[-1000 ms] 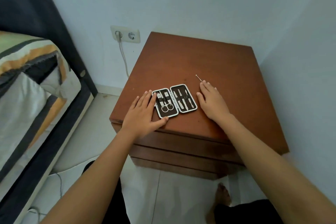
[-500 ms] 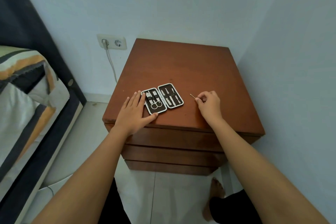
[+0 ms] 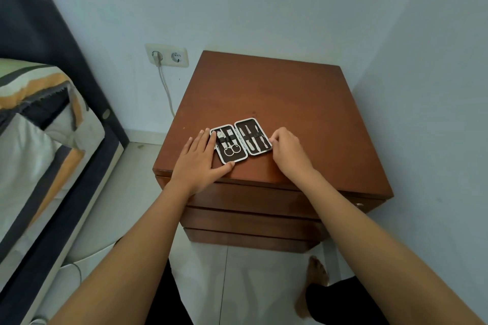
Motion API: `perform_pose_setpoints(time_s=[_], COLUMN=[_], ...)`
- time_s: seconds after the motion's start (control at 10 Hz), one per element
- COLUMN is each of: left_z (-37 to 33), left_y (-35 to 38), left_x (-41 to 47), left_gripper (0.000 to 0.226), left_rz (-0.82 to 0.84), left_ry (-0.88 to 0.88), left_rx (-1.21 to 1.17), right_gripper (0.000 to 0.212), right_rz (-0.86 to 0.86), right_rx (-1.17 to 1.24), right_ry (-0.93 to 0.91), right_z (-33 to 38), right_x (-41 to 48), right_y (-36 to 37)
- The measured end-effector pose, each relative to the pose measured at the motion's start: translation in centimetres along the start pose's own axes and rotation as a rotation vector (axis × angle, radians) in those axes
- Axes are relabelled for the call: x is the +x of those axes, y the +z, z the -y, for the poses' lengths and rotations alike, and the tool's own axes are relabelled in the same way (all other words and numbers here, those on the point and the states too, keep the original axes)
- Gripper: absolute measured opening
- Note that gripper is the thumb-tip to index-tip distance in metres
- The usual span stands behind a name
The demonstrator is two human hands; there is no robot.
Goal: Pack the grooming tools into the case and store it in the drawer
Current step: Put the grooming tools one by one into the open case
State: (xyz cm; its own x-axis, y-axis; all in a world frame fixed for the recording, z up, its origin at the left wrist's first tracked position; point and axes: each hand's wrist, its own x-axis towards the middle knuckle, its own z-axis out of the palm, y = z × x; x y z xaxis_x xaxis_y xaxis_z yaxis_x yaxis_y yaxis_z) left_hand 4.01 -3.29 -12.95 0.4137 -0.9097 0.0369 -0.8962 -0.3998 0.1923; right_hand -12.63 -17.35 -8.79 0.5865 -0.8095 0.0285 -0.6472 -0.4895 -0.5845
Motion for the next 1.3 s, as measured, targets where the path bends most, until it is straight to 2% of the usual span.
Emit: perform_pose_setpoints(time_s=[0.3, 0.5, 0.7, 0.9, 1.1, 1.3], left_z=[0.1, -0.1, -0.1, -0.2, -0.1, 0.0], left_y=[0.2, 0.0, -0.1, -0.2, -0.1, -0.1], left_x=[0.0, -0.1, -0.1, -0.1, -0.1, -0.1], left_gripper=[0.102, 0.103, 0.103, 0.096, 0.096, 0.1], left_rz=[-0.007, -0.011, -0.011, -0.001, 0.005, 0.004], left_ry=[0.005, 0.006, 0.008, 0.002, 0.001, 0.003], left_rx=[-0.012, -0.019, -0.029, -0.02, -0.011, -0.011], right_gripper=[0.014, 0.018, 0.02, 0.028, 0.036, 0.037], right_rz=[-0.069, -0.147, -0.165, -0.138, -0.053, -0.033], right_rx=[-0.086, -0.057, -0.169, -0.306, -0.369, -0.284], right_ry=[-0.136, -0.115, -0.122, -0.278, -0.262, -0.296], right_z=[1.0, 1.3, 1.1, -0.4, -0.4, -0.7], right_x=[-0.2, -0.3, -0.3, -1.5, -1.7, -2.3], right_y=[0.8, 1.4, 1.6, 1.5, 1.8, 1.2])
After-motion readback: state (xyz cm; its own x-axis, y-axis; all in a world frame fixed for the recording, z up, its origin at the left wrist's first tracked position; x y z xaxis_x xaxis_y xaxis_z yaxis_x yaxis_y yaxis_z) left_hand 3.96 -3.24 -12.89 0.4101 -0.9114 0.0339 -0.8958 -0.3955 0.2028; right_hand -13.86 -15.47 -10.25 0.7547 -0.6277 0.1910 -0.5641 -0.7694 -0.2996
